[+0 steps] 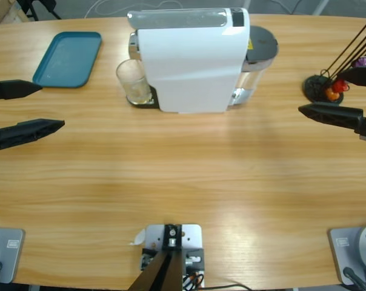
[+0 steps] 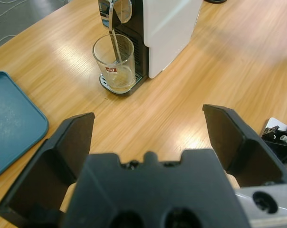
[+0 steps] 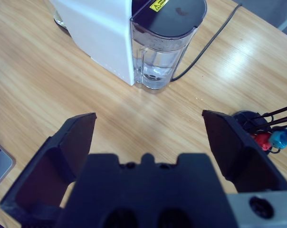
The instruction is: Pour coffee
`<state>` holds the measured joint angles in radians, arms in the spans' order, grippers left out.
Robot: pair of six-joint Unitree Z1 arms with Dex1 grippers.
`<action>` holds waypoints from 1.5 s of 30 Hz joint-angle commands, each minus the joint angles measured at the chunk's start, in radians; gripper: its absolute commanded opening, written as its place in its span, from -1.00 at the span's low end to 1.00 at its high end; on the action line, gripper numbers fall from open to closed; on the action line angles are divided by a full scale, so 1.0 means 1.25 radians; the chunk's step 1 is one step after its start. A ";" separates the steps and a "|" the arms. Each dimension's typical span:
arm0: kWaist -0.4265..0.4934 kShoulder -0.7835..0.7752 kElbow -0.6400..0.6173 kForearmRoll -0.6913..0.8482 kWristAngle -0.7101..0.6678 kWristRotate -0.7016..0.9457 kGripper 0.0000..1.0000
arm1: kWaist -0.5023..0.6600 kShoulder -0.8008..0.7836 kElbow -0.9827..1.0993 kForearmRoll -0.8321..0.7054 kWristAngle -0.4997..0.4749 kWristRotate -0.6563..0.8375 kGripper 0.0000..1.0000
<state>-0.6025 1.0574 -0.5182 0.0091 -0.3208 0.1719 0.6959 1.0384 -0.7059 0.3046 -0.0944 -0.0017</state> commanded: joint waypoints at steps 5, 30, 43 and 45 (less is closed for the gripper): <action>0.006 0.066 0.045 -0.055 0.022 -0.004 1.00 | -0.011 -0.032 0.037 0.004 -0.031 0.009 1.00; 0.006 0.021 0.066 -0.059 0.031 -0.032 1.00 | -0.010 -0.055 0.061 -0.010 -0.043 0.023 1.00; 0.005 0.015 0.072 -0.059 0.046 -0.043 1.00 | -0.009 -0.081 0.157 -0.202 -0.053 0.023 1.00; 0.005 0.019 0.072 -0.061 0.046 -0.043 1.00 | -0.009 -0.066 0.159 -0.204 -0.031 0.037 1.00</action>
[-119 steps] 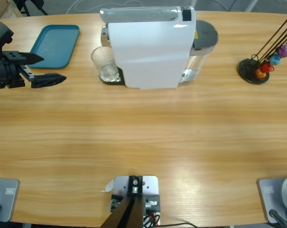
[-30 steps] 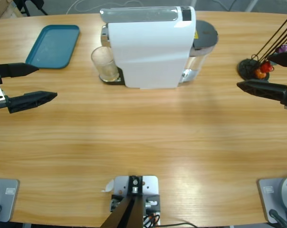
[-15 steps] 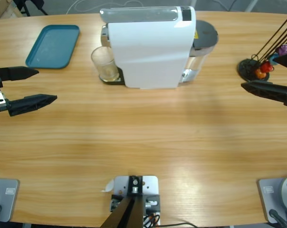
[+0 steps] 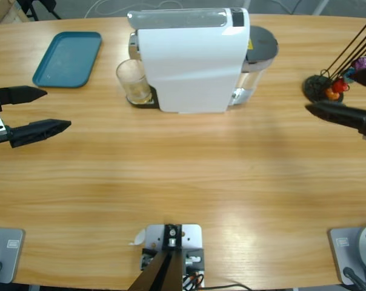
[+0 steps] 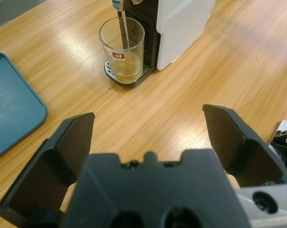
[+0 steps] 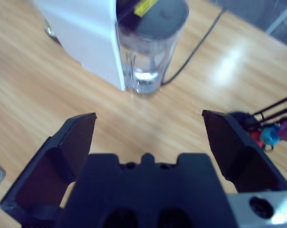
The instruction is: Pour coffee
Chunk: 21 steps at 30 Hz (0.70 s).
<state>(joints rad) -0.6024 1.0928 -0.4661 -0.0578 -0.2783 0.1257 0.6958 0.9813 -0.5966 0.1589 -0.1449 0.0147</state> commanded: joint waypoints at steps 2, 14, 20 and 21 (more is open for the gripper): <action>0.005 -0.006 0.030 -0.010 0.012 -0.006 1.00 | -0.009 0.004 0.064 -0.081 0.019 0.106 1.00; 0.005 0.000 0.032 -0.013 0.012 -0.006 1.00 | -0.002 -0.032 -0.186 0.309 0.050 0.033 1.00; 0.005 -0.007 0.034 -0.013 0.012 -0.009 1.00 | -0.002 -0.005 -0.178 0.305 0.126 0.040 1.00; 0.005 -0.007 0.034 -0.013 0.012 -0.009 1.00 | -0.002 -0.005 -0.177 0.306 0.141 0.039 1.00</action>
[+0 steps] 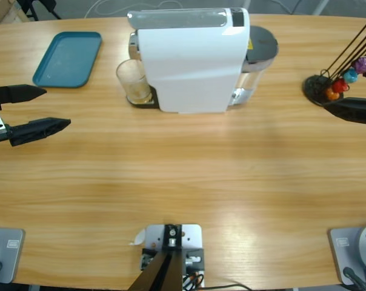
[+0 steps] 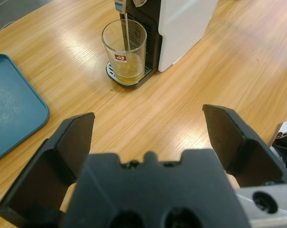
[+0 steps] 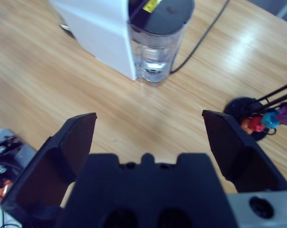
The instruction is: Pour coffee
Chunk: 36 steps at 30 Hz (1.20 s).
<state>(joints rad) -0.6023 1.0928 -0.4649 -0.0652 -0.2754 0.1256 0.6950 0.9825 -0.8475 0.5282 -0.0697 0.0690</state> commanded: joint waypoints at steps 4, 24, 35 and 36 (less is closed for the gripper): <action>0.004 -0.005 0.033 -0.008 0.009 -0.008 1.00 | -0.001 0.000 0.029 0.011 0.102 -0.006 1.00; 0.004 -0.013 0.041 -0.021 0.008 -0.011 1.00 | -0.039 0.030 0.029 0.017 0.113 -0.023 1.00; 0.004 -0.066 0.046 -0.016 -0.035 0.071 1.00 | -0.040 0.071 0.034 0.011 0.127 -0.015 1.00; 0.004 -0.075 0.045 -0.014 -0.035 0.080 1.00 | -0.039 0.074 0.034 0.011 0.128 -0.015 1.00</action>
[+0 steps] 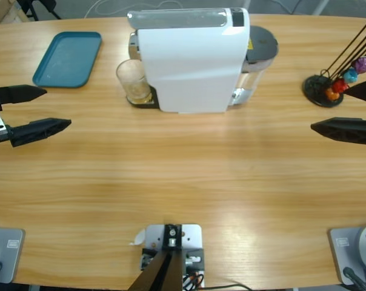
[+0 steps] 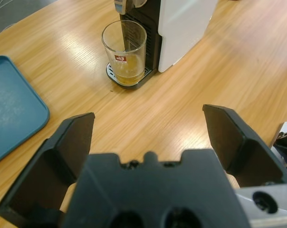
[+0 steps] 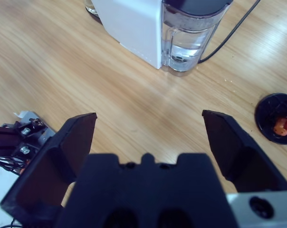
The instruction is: Pour coffee
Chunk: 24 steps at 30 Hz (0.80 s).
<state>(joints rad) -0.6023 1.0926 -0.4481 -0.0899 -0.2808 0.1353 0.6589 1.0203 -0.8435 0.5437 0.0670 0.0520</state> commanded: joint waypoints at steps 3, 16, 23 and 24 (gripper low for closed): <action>0.004 -0.066 0.011 0.014 -0.027 0.084 1.00 | -0.011 0.056 0.029 -0.003 0.019 -0.001 1.00; 0.079 0.212 -0.172 0.054 -0.098 0.273 0.90 | -0.010 0.075 0.029 -0.004 0.019 0.001 1.00; 0.164 0.320 -0.190 0.045 -0.303 0.337 0.94 | -0.010 0.085 0.030 -0.007 0.018 0.001 1.00; 0.171 0.333 -0.191 0.036 -0.319 0.342 0.94 | -0.010 0.087 0.030 -0.008 0.018 0.001 1.00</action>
<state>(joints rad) -0.4666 1.3891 -0.6769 -0.0356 -0.5372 0.5094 0.6588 1.0968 -0.8409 0.5412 0.0782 0.0521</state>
